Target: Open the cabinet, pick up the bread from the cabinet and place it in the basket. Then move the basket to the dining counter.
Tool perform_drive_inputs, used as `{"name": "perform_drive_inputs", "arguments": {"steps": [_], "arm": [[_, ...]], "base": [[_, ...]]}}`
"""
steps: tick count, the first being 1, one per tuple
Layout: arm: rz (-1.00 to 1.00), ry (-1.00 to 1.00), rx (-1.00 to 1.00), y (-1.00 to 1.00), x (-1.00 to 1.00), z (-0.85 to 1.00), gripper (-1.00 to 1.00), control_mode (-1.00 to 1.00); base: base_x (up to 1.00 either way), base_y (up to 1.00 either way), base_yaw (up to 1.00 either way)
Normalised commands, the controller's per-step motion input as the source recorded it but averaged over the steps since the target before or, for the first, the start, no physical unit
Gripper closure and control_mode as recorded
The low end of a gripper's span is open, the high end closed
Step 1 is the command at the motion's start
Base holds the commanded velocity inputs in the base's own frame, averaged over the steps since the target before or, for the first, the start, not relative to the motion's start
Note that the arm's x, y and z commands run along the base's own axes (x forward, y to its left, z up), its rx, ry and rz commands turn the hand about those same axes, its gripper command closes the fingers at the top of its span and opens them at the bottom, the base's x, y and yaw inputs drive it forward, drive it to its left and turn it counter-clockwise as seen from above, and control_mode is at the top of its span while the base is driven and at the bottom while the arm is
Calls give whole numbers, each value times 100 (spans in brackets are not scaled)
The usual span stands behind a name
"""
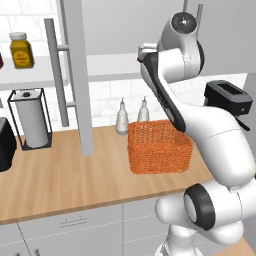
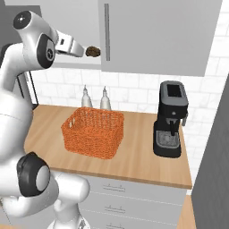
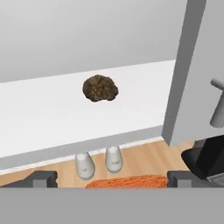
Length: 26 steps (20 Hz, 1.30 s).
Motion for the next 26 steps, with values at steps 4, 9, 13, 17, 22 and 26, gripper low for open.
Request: {"name": "perform_drive_inputs", "arguments": {"steps": [4, 9, 13, 17, 22, 26], "arm": [[0, 4, -3, 16, 53, -22, -100, -100], [0, 6, 0, 1, 43, -10, -100, -100], [0, 1, 0, 0, 24, 0, -100, -100], [0, 0, 0, -6, 12, 0, -100, -100], [0, 0, 0, -25, 14, 0, -100, -100], [0, 0, 0, -11, 28, 0, -100, -100]], "base": [[0, 0, 0], [0, 0, 0], [0, 0, 0], [0, 0, 0], [0, 0, 0], [0, 0, 0]]}}
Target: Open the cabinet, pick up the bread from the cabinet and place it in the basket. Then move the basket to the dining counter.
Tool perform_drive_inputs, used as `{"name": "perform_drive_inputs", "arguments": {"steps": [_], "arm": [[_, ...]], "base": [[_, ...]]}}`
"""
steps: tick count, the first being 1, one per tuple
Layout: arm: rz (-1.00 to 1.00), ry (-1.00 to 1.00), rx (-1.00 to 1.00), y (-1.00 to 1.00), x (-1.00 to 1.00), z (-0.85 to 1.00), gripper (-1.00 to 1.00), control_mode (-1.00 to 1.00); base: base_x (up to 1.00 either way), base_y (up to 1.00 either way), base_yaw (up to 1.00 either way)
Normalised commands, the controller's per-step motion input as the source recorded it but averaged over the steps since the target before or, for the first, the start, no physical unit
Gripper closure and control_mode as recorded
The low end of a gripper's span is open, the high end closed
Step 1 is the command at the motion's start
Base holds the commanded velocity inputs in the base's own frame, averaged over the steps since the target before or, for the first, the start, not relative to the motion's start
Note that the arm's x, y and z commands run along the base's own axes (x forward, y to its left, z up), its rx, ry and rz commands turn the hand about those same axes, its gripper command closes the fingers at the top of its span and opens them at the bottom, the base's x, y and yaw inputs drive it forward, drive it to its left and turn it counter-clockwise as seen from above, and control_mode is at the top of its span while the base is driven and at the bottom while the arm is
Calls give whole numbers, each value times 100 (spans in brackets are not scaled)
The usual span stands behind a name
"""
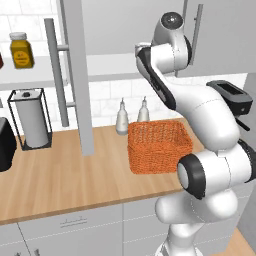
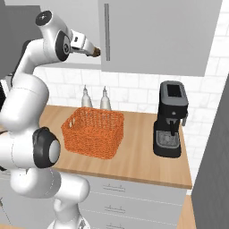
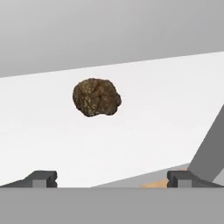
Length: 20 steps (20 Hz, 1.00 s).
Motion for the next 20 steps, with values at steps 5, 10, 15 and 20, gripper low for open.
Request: {"name": "perform_drive_inputs", "arguments": {"steps": [5, 10, 15, 20], "arm": [[0, 0, 0, -1, 38, 0, -100, -100], [0, 0, -1, 1, 39, 0, -100, -100], [0, 2, -3, 1, 42, -2, -100, -100], [0, 9, -1, 0, 53, -18, -100, -100]], "base": [[0, 0, 0], [0, 0, 0], [0, 0, 0], [0, 0, 0]]}}
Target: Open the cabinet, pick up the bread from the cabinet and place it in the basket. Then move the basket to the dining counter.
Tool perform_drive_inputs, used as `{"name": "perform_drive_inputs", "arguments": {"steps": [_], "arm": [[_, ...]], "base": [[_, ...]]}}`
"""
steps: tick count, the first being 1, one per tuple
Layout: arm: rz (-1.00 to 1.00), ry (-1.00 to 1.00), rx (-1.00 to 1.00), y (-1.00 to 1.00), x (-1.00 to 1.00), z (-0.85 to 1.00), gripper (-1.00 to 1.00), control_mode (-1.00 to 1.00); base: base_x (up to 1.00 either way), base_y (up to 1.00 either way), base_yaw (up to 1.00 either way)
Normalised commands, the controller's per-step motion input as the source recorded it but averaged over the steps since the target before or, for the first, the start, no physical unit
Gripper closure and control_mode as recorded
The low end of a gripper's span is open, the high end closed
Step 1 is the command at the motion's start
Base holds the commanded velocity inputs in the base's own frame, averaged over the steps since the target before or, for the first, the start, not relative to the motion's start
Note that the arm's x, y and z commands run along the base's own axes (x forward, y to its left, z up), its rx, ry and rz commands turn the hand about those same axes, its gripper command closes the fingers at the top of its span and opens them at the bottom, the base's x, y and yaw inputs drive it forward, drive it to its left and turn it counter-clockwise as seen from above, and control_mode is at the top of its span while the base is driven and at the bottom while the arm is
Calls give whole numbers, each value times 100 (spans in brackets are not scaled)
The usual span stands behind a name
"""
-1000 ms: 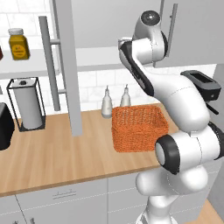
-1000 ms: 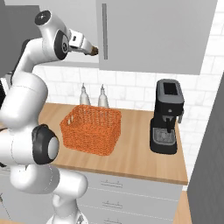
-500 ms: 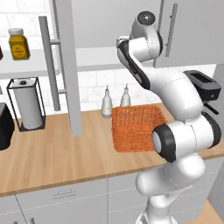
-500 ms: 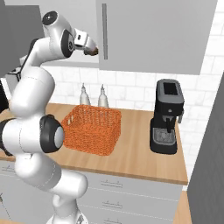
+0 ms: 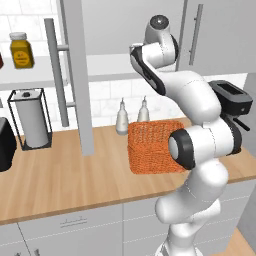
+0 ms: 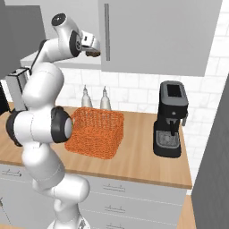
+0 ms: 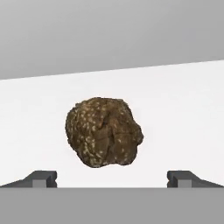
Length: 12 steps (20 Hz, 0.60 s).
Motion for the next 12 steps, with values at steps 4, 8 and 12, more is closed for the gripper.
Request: {"name": "perform_drive_inputs", "arguments": {"steps": [4, 8, 12], "arm": [[2, 0, 0, 0, 46, -2, -100, -100], [0, 0, 0, 0, 31, 0, -100, -100], [1, 0, 0, 0, 29, -14, -100, -100]], "base": [[0, 0, 0], [0, 0, 0], [0, 0, 0]]}}
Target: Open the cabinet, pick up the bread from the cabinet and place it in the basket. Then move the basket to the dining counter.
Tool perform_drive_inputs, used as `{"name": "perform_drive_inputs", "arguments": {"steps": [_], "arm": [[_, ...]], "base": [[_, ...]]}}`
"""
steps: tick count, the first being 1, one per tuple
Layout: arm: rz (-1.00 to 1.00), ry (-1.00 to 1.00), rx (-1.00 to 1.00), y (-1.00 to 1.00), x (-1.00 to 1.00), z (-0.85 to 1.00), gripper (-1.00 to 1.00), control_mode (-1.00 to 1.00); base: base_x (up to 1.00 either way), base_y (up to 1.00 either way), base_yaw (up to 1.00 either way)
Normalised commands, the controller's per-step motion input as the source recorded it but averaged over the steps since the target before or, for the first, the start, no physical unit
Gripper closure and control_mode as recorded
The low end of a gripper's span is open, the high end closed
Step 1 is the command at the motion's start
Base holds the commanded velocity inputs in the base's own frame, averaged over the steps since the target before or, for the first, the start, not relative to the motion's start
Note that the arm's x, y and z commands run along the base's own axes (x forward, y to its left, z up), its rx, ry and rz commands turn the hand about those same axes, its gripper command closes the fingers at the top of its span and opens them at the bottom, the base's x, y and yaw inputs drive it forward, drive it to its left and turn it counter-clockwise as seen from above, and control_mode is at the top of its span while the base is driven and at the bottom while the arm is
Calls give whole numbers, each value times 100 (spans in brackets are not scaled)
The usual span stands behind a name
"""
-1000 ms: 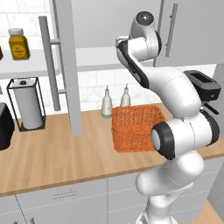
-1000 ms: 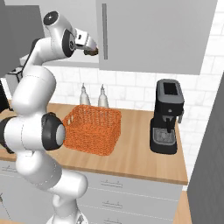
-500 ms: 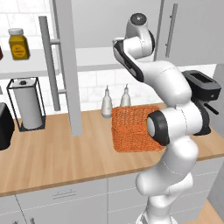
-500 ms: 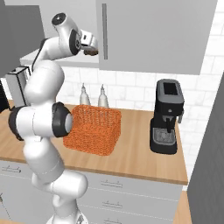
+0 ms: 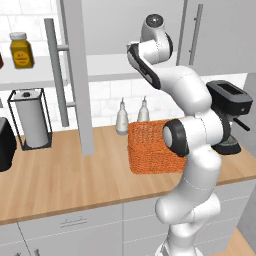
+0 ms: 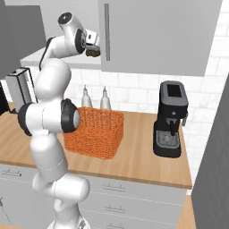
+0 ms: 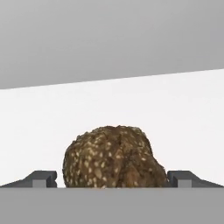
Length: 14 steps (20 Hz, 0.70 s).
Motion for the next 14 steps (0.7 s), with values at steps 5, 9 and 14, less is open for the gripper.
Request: {"name": "perform_drive_inputs", "arguments": {"steps": [5, 9, 14], "arm": [[3, 4, -1, 0, 36, -25, -100, -100], [7, 1, -2, 0, 28, -29, -100, -100], [13, 0, -6, 22, 8, -51, 100, -100]], "base": [[0, 0, 0], [0, 0, 0], [0, 0, 0]]}}
